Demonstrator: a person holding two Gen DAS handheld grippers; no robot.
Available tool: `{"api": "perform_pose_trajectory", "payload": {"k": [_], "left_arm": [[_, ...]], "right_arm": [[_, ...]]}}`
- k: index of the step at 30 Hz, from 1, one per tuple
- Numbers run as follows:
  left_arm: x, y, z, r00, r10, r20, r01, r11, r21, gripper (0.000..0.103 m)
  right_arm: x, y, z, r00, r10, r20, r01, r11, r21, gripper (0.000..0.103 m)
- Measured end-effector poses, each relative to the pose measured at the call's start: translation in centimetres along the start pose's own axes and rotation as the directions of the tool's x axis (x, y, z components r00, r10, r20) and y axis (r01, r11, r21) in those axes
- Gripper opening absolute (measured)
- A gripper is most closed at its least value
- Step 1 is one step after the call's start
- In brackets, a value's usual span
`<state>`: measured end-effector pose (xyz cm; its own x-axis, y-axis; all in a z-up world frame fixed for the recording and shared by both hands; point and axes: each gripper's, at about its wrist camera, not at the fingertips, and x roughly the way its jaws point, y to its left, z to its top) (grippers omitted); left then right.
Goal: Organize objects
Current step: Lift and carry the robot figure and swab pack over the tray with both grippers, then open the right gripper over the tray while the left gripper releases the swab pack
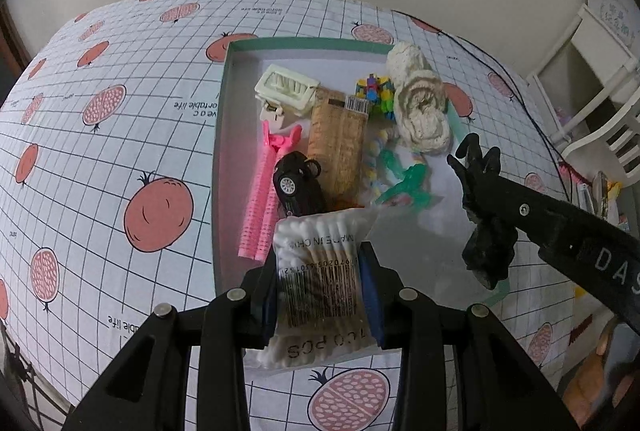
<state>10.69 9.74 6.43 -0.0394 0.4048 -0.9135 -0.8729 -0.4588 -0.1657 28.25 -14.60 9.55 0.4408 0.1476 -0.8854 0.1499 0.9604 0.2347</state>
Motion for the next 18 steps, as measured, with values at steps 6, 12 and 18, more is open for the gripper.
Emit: {"api": "perform_pose_trajectory", "payload": {"k": [6,12,18], "left_arm": [[1.0,-0.1,-0.4,1.0,0.005,-0.027,-0.005,1.0,-0.002,0.038],[1.9,-0.6,-0.6,0.999,0.009,-0.048,-0.008,1.0,0.014,0.039],[2.2,-0.7,-0.6,0.999,0.007,-0.051,-0.007,1.0,0.01,0.04]], "right_arm": [[1.5,0.2,-0.4,0.999,-0.012,-0.035,0.012,1.0,-0.011,0.053],[2.6,0.2,-0.6,0.998,-0.021,-0.059,0.02,1.0,-0.011,0.053],[3.4,0.0,-0.7,0.997,-0.025,-0.078,0.025,1.0,-0.004,0.053]]}}
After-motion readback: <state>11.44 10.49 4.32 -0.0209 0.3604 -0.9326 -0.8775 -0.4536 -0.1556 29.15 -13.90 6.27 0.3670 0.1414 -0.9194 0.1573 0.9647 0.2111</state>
